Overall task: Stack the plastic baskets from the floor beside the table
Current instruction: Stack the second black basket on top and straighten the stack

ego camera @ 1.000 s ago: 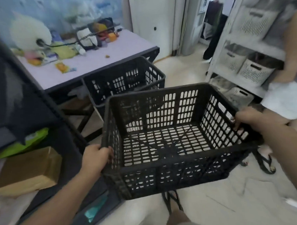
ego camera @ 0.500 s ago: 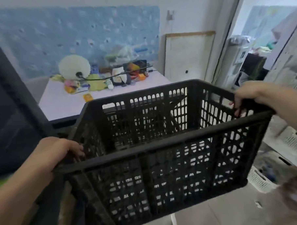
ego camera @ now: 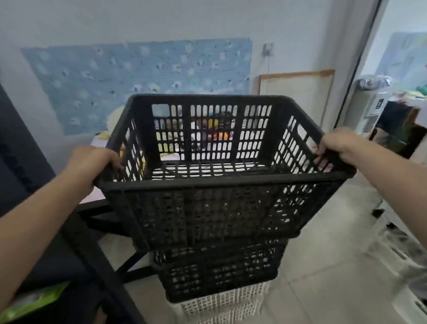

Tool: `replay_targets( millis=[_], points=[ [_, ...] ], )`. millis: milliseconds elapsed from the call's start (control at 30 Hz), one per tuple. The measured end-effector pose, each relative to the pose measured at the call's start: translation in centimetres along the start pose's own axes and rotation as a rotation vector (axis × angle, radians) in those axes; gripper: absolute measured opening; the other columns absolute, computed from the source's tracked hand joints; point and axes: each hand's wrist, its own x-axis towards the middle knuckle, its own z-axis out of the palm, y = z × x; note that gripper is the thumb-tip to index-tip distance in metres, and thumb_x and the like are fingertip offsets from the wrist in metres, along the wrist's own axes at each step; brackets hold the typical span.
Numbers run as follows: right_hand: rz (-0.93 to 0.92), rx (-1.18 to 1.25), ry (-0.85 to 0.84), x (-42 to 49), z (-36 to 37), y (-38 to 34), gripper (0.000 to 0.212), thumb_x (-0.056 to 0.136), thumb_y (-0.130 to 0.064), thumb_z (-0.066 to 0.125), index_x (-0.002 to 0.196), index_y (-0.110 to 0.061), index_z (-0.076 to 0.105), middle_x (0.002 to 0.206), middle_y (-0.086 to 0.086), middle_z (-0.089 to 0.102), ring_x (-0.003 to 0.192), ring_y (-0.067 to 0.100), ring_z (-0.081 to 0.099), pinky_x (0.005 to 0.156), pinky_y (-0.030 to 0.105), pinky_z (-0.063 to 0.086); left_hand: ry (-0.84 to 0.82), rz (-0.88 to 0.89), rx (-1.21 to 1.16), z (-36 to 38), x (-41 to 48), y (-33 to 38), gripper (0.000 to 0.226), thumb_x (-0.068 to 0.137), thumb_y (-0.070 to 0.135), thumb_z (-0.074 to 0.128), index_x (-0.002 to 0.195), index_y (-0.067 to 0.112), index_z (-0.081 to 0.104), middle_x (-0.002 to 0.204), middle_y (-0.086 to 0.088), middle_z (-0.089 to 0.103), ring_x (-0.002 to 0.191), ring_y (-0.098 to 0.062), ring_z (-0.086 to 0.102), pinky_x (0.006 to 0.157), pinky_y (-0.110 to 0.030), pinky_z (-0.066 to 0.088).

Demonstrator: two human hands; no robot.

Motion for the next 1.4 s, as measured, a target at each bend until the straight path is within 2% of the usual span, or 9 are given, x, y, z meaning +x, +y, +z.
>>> replay_targets(
  millis=[100,200,333,500,667,967,1133,1300,1400],
  points=[
    [-0.023,0.048,0.057,2.5,1.7,-0.4,0.016,0.081,0.011,0.053,0.097,0.011,0.055,0.063,0.028,0.062,0.036,0.029,0.061,0.038,0.033,0.052,0.102,-0.029,-0.043,2.7,-0.7,1.8,0.035,0.035,0.007,0.063,0.067,-0.005,0.065,0.079,-0.026,0.064,0.04,-0.026,0.052,0.046,-0.022,0.047],
    [-0.013,0.013,-0.061,3.7,4.0,1.8,0.028,0.084,-0.002,0.06,0.112,-0.005,0.057,0.105,0.017,0.061,0.089,0.028,0.06,0.076,0.036,0.049,0.137,-0.112,0.038,5.9,-0.9,-0.7,0.009,0.071,-0.001,0.059,0.071,-0.003,0.051,0.064,-0.02,0.052,0.05,-0.027,0.05,0.04,-0.025,0.044],
    [-0.091,-0.058,-0.112,4.5,6.7,6.4,0.041,0.088,0.005,0.049,0.125,-0.011,0.059,0.115,0.006,0.06,0.11,0.023,0.055,0.096,0.038,0.046,0.125,-0.093,0.126,7.1,-0.7,-5.3,0.024,0.087,0.021,0.06,0.068,0.006,0.061,0.069,-0.011,0.061,0.065,-0.026,0.058,0.057,-0.029,0.044],
    [0.062,0.389,0.068,4.9,9.3,11.1,0.043,0.089,0.0,0.052,0.128,-0.018,0.053,0.104,0.011,0.061,0.073,0.017,0.057,0.06,0.028,0.051,0.114,0.047,0.04,8.5,-2.8,-7.7,0.025,0.095,0.025,0.049,0.072,0.019,0.059,0.075,0.001,0.061,0.07,-0.01,0.056,0.065,-0.022,0.04],
    [0.194,0.504,0.106,4.0,10.6,10.9,0.027,0.086,0.007,0.045,0.073,-0.014,0.055,0.073,0.002,0.055,0.061,0.014,0.05,0.037,0.012,0.044,0.082,-0.077,-0.307,9.4,-3.6,-8.8,0.028,0.089,-0.001,0.045,0.08,0.023,0.057,0.081,0.003,0.059,0.075,-0.012,0.056,0.065,-0.024,0.042],
    [0.16,0.417,0.093,4.2,9.1,5.6,0.014,0.083,-0.007,0.055,0.073,-0.014,0.049,0.09,0.011,0.053,0.073,0.023,0.055,0.05,0.026,0.051,0.12,-0.219,-0.478,7.2,-1.1,-8.9,0.018,0.076,0.002,0.045,0.085,0.015,0.053,0.091,-0.003,0.057,0.091,-0.019,0.059,0.091,-0.043,0.051],
    [0.083,0.571,0.069,2.5,9.1,7.4,0.014,0.089,-0.034,0.053,0.082,-0.024,0.058,0.09,-0.002,0.063,0.076,0.017,0.061,0.07,0.03,0.052,0.1,-0.125,-0.432,8.0,-2.1,-8.7,0.008,0.081,0.013,0.048,0.077,0.018,0.053,0.086,-0.004,0.058,0.089,-0.021,0.06,0.078,-0.037,0.051],
    [0.143,0.591,0.068,1.3,10.0,12.5,0.039,0.094,-0.039,0.038,0.125,-0.021,0.054,0.12,0.004,0.056,0.1,0.022,0.057,0.087,0.035,0.045,0.039,-0.045,-0.586,8.9,-5.5,-12.8,0.057,0.09,0.064,0.025,0.126,0.032,0.055,0.138,0.0,0.054,0.13,-0.02,0.048,0.109,-0.046,0.032],
    [0.277,0.379,-0.044,1.4,12.0,18.0,0.057,0.091,-0.022,0.052,0.145,-0.019,0.034,0.133,0.008,0.049,0.117,0.026,0.049,0.096,0.04,0.039,0.086,-0.226,-0.256,10.9,-7.7,-19.3,0.086,0.079,0.061,0.054,0.148,0.019,0.025,0.146,-0.001,0.038,0.135,-0.021,0.036,0.109,-0.039,0.027]
  ],
)
